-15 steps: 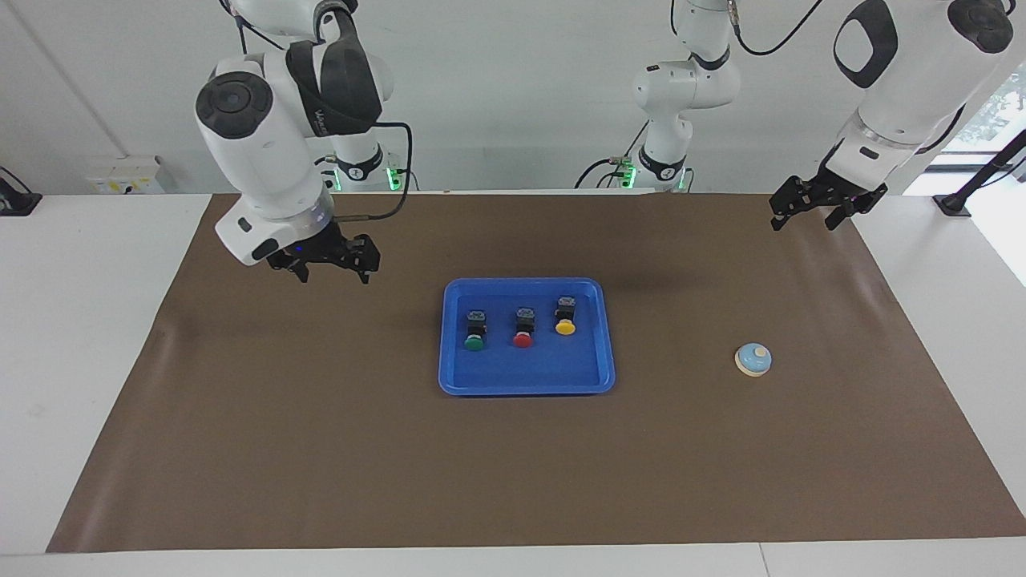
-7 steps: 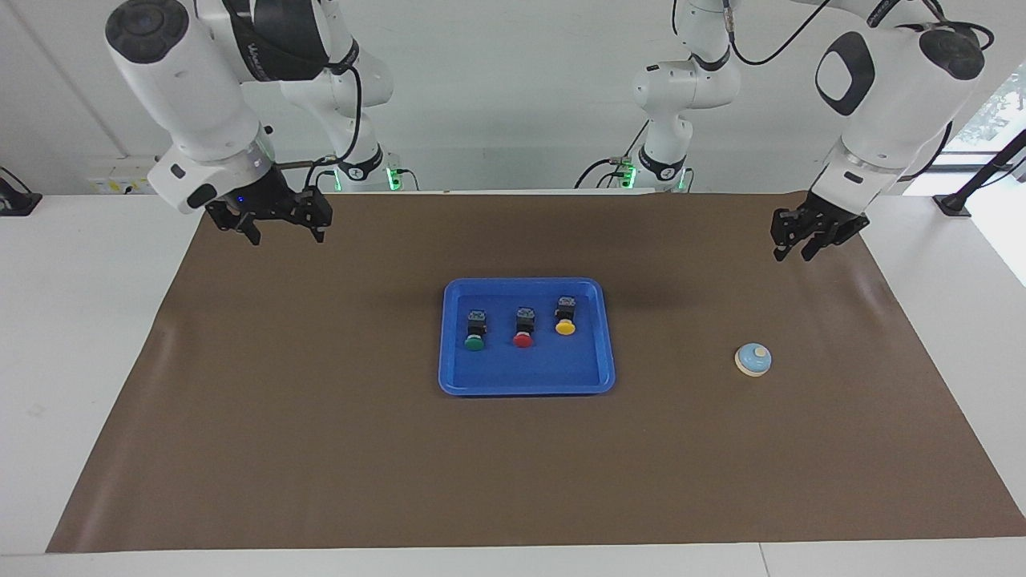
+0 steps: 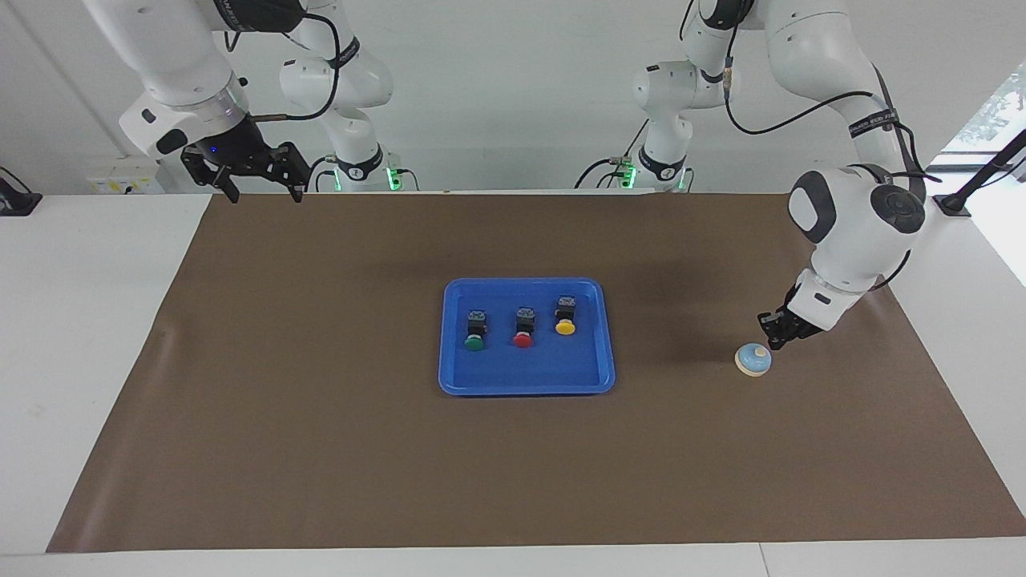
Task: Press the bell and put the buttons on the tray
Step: 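Press the top of the white bell with the left gripper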
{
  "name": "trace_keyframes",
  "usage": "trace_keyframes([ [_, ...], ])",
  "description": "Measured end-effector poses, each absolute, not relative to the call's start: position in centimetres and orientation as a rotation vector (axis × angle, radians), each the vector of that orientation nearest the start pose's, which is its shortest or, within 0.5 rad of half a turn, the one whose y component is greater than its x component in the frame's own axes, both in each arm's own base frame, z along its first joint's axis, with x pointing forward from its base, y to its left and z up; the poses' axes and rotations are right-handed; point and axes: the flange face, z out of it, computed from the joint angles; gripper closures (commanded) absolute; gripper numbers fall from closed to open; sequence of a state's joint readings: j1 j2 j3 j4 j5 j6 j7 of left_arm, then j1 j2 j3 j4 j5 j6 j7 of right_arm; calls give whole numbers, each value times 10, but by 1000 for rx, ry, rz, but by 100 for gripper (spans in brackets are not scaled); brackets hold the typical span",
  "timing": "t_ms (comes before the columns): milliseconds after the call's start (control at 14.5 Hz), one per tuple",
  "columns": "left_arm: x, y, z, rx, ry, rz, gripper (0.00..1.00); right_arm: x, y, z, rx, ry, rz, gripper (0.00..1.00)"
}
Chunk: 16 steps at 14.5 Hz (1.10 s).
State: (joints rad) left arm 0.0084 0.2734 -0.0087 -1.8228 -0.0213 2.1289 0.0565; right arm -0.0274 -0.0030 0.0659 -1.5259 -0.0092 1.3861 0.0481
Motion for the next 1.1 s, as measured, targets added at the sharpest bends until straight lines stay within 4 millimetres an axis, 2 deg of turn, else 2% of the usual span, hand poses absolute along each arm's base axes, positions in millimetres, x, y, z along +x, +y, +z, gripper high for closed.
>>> trace_keyframes([
  [550,624,0,368,-3159,69,-45,100,533,21,632,-3150,12,215,0],
  [894,627,2,338,-3157,62,-84,100,533,20,632,-3150,14,215,0],
  [1101,624,2,339,-3154,61,-122,100,533,20,632,-3150,14,215,0],
])
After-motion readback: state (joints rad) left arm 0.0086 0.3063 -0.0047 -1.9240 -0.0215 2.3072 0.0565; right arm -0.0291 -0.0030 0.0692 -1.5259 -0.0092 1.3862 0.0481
